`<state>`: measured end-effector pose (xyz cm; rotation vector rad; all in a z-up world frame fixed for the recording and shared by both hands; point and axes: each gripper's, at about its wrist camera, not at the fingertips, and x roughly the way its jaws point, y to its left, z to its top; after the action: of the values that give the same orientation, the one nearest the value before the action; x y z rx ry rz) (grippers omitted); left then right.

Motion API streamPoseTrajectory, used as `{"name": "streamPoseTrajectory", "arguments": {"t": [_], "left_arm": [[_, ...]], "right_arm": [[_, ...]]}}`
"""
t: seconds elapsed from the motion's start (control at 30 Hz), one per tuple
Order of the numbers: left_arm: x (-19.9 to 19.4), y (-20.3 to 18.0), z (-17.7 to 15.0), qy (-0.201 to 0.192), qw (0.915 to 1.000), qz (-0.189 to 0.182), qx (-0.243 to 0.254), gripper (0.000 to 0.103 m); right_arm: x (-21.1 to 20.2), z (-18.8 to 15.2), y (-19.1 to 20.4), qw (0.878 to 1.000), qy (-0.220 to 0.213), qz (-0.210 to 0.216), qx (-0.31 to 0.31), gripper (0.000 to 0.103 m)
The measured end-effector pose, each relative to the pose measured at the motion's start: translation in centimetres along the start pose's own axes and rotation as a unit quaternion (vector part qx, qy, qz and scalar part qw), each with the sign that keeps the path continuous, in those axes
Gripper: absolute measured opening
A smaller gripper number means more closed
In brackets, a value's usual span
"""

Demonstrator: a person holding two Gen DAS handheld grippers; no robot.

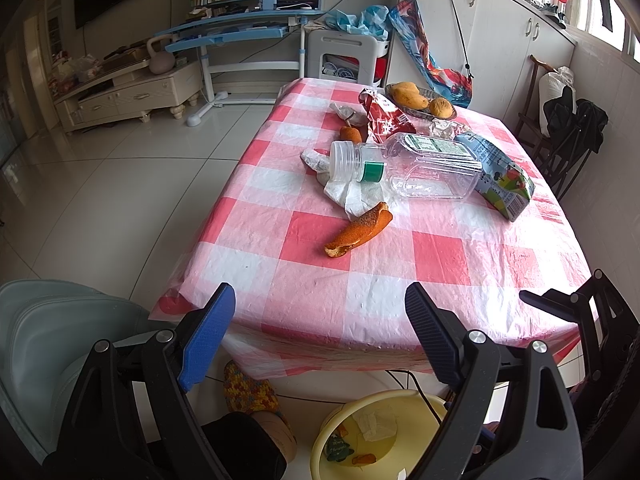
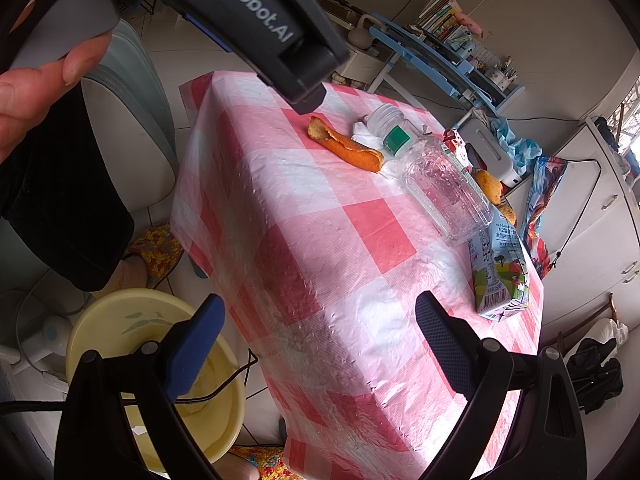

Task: Collect trash

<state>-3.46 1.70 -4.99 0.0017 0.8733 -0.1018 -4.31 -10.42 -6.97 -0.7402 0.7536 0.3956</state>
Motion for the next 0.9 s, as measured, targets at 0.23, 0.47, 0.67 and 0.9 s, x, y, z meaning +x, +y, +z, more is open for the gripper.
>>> {"name": "streamPoseTrajectory", "arguments": {"t": [0.23,0.47,0.67,0.9], "left_arm": [[0.3,0.8,0.0,0.004,0.9997,-0.002,-0.024,0.083],[0.8,1.9,0.0,0.008,0.9982,-0.024,-0.053,0.083],[1.4,1.2,1.3,0.01,0.9992,-0.02,-0.034,0.083],[3.9,-1.9,4.1,0.025,0.9975,-0.015,0.064,0.083]], "right_arm": [[-0.1,-0.1,-0.2,1.0,-0.002,-0.003,0.004,0.092],[-0.5,-0.3,-0.9,1.0,-0.003,-0.02,0.014,0.092],[-1.0,-0.2,-1.5,0.999,-0.01,-0.019,0.025,0.092],[-1.3,0.3,-2.2,0.999,-0.02,-0.015,0.039,0.092]]}}
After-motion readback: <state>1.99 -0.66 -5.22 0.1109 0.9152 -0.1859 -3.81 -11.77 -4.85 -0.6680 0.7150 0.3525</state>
